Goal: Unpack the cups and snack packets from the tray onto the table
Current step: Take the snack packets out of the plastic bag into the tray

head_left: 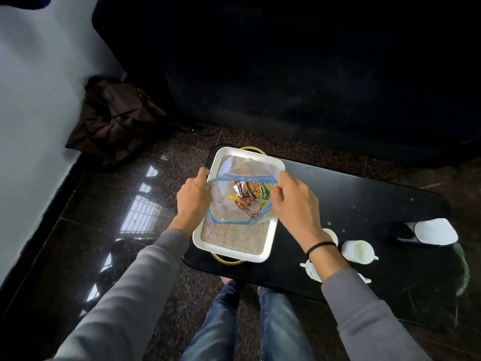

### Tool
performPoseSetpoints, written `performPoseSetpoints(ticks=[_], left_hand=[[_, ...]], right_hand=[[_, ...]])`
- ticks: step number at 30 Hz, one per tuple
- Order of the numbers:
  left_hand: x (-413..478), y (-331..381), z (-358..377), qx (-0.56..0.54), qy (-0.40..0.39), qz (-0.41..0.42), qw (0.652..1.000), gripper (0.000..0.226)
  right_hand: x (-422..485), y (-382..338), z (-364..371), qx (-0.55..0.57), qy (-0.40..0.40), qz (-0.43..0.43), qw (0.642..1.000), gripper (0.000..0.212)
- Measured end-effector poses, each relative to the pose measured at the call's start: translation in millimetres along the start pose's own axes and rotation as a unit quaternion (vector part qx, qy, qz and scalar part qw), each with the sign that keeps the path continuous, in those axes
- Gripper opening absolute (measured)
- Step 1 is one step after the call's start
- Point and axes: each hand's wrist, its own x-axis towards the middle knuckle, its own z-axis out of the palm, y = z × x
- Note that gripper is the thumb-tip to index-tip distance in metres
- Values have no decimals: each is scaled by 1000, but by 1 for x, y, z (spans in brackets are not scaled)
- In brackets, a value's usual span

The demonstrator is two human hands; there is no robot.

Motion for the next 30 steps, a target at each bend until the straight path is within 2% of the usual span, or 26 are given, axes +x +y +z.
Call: performPoseSetpoints(ticks=[4,5,7,8,11,13,16,18,21,27,30], left_hand=[[-9,5,-2,65,52,126,988,64],[-9,8,-3,71,60,161,983,61],[-6,15,-5,82,69,188,976,36],[-4,19,-6,86,69,177,978,27],[0,29,-11,57,67,136,987,26],[-1,35,-16,7,70,104,992,27],[-5,40,-22,-61,52,73,994,30],[-7,38,-25,-77,42,49,995,30],[-6,29,-28,-62,51,35,996,29],[-11,29,-23,-36,59,87,994,29],[-12,33,-17,-15,60,84,995,32]], right_hand=[[2,-7,5,11,-28,-45,999,10],[3,-8,6,7,-29,-54,998,11],[5,-9,7,-6,-26,-63,998,12],[7,-9,6,-12,-19,-58,998,13],[12,-8,2,-10,26,-22,999,8],[15,-9,1,3,39,18,999,12],[15,-7,4,-41,-31,63,997,29],[13,-1,7,-84,-87,77,990,30],[13,11,7,-59,-52,94,992,18],[10,-1,9,-1,16,30,999,16],[2,-13,17,103,-36,11,994,14]])
